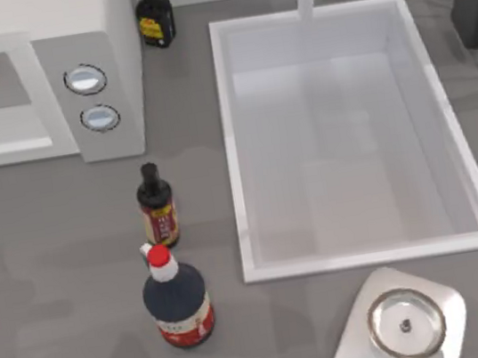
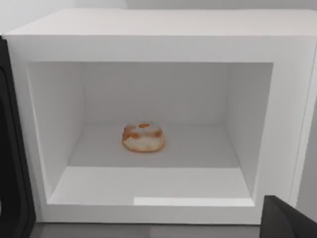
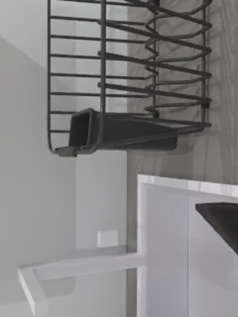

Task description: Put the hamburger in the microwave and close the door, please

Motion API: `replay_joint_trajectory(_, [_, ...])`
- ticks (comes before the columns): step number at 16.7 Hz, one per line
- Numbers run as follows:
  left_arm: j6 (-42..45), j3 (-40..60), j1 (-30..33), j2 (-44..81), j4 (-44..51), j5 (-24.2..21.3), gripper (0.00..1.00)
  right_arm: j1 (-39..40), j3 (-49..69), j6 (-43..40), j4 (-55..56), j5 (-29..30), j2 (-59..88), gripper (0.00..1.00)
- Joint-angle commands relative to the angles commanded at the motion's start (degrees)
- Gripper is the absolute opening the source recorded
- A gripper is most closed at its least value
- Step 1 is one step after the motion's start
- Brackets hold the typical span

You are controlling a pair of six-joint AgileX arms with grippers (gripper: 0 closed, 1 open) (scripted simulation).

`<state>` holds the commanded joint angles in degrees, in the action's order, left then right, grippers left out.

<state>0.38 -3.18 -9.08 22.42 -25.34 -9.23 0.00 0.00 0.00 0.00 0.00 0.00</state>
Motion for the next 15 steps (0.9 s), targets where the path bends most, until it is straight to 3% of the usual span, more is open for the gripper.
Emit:
replay_joint_trajectory(8, [0.2,-2.1,-3.4,19.1,-21.4,-3.7,0.0,0.0,0.0,0.0,0.0,0.0,0.0,1.0])
replay_joint_trajectory(15, [0.3,0.3,-3.6,23.2,-23.6,-4.1,0.0,0.0,0.0,0.0,0.0,0.0,0.0,1.0])
